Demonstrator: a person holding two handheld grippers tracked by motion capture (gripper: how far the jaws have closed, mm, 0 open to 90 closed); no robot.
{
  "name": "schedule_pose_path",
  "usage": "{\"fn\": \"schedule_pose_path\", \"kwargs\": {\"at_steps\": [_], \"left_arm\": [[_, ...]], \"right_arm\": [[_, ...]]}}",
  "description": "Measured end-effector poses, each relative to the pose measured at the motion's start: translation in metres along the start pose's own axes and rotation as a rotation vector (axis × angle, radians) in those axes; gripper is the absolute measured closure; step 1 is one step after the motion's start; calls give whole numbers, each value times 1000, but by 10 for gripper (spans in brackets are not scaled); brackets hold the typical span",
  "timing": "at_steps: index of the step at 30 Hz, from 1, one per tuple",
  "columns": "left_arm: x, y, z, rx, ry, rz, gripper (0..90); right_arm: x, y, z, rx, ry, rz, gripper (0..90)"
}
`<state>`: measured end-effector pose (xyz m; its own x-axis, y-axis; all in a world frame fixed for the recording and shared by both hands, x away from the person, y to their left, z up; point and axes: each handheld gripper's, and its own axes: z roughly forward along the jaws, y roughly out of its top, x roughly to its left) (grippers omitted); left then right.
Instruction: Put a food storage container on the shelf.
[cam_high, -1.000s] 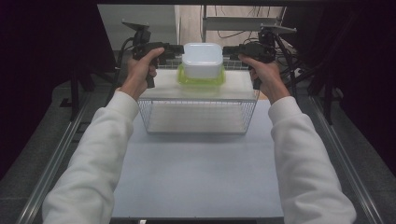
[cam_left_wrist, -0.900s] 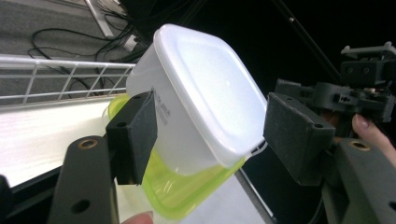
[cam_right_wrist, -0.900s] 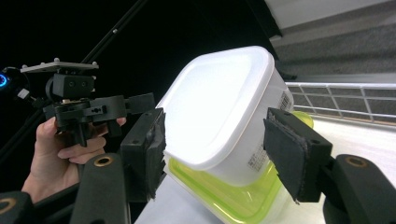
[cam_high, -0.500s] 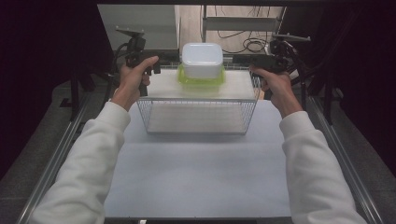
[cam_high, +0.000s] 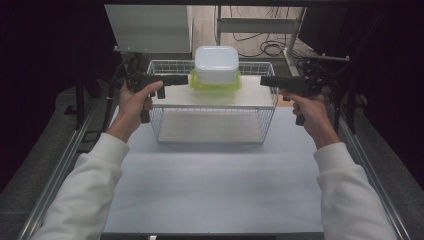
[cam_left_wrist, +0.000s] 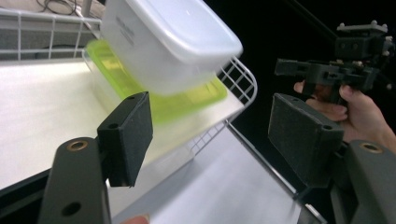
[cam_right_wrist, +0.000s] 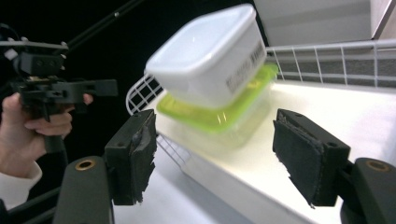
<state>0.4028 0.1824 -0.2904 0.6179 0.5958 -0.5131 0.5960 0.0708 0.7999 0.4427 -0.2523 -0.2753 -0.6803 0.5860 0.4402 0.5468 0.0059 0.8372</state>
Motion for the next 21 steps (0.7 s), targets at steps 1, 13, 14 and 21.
{"fn": "schedule_pose_path", "kwargs": {"at_steps": [1,13,14,21], "left_arm": [[-1,-6,-3,-4,-1,5,295],[-3,-88,-25,5,11,39,282],[-3,-96,-25,12,7,34,282],[5,-153,-29,78,19,-12,278]], "right_arm": [[0,-10,-7,2,-13,-19,288],[4,-88,-37,12,8,-40,270],[4,-88,-37,12,8,-40,270],[3,-141,-41,74,10,-17,265]]}}
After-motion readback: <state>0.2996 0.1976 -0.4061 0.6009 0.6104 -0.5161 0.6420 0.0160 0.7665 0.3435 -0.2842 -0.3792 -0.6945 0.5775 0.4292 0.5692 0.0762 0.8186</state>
